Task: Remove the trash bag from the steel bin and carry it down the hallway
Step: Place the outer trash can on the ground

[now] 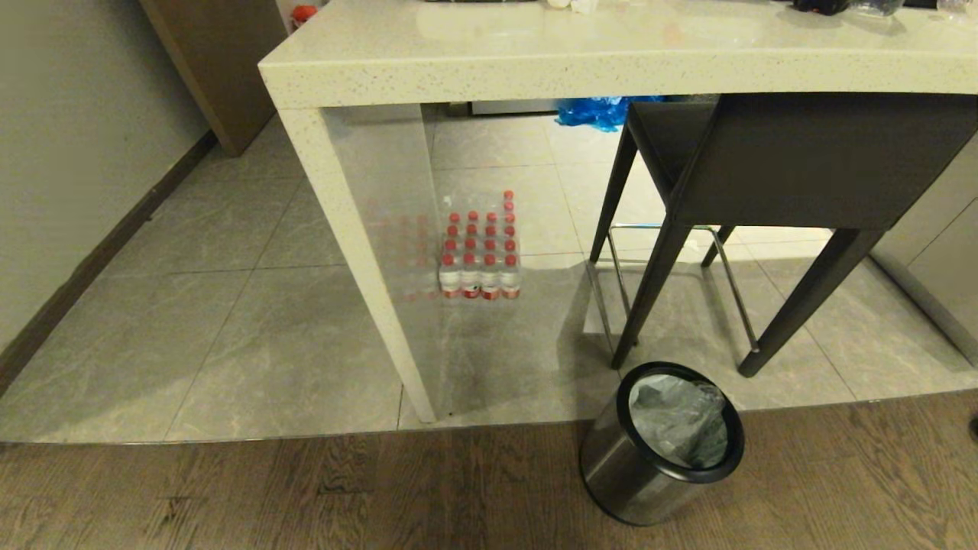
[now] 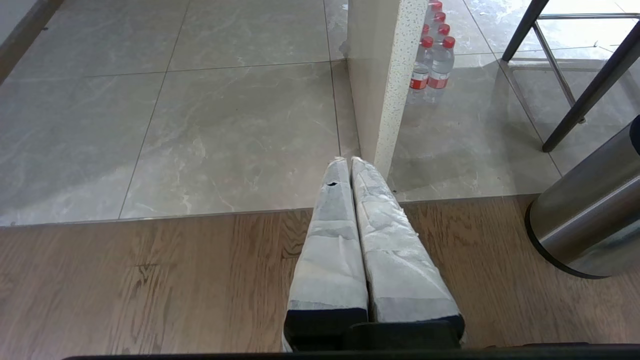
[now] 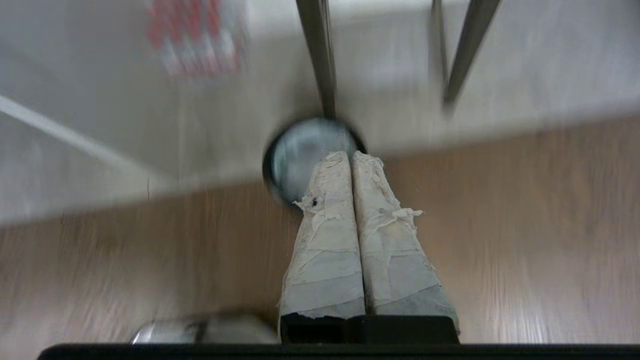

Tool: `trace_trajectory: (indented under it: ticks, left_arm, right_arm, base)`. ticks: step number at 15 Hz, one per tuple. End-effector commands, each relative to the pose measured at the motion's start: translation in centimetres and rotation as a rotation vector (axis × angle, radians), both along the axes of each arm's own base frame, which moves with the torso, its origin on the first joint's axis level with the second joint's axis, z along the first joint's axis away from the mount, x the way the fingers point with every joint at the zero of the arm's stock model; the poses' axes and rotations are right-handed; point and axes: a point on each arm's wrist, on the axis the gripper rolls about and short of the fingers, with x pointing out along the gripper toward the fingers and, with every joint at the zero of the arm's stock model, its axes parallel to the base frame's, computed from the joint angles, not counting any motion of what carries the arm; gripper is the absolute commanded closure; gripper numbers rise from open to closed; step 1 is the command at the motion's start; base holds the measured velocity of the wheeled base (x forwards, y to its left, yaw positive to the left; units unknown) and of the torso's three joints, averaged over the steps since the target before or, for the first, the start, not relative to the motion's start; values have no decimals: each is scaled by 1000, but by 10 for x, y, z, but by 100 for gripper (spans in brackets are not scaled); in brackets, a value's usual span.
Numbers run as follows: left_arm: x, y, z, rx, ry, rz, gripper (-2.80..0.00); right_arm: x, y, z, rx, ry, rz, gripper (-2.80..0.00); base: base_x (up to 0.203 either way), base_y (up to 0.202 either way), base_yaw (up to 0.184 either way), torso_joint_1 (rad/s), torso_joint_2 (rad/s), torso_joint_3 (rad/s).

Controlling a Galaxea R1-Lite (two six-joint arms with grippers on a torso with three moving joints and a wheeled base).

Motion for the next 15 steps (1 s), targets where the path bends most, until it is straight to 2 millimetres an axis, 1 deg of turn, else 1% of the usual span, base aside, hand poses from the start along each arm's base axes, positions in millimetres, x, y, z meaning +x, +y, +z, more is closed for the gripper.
trace_trajectory:
  ticks: [1, 2, 3, 4, 6, 7, 8, 9, 10, 13, 15]
  left_arm:
    - [0, 0, 0, -1, 1, 2, 0]
    - [0, 0, 0, -1, 1, 1, 0]
    - [0, 0, 0, -1, 0, 1, 0]
    - [0, 0, 0, -1, 1, 1, 0]
    - [0, 0, 0, -1, 1, 2, 0]
    - [0, 0, 0, -1, 0, 1, 0]
    - [0, 0, 0, -1, 1, 2, 0]
    - [0, 0, 0, -1, 1, 1, 0]
    - [0, 0, 0, -1, 1, 1, 0]
    - [0, 0, 0, -1, 0, 2, 0]
    - [0, 0, 0, -1, 1, 1, 0]
  right_arm:
    - [68, 0, 1, 32, 231, -15, 0]
    - [85, 0, -3, 82, 299, -31, 0]
    - [96, 1, -11, 136, 363, -31, 0]
    - [100, 2, -25, 160, 427, -24, 0]
    - [100, 3, -64, 174, 558, -25, 0]
    - [102, 3, -81, 176, 584, -25, 0]
    - [112, 3, -95, 178, 579, -25, 0]
    - [125, 3, -103, 181, 551, -28, -280]
    - [135, 2, -110, 188, 519, -28, -280]
    - [162, 1, -134, 189, 625, -46, -280]
    - [186, 0, -152, 191, 677, -59, -280]
  base:
    - [0, 0, 0, 0, 0, 0]
    - [0, 0, 0, 0, 0, 0]
    - [0, 0, 0, 0, 0, 0]
    - [0, 0, 0, 0, 0, 0]
    - [0, 0, 0, 0, 0, 0]
    - [0, 0, 0, 0, 0, 0]
    - [0, 0, 0, 0, 0, 0]
    - [0, 0, 0, 0, 0, 0]
    - [0, 0, 0, 0, 0, 0]
    - [0, 0, 0, 0, 0, 0]
    - [0, 0, 0, 0, 0, 0]
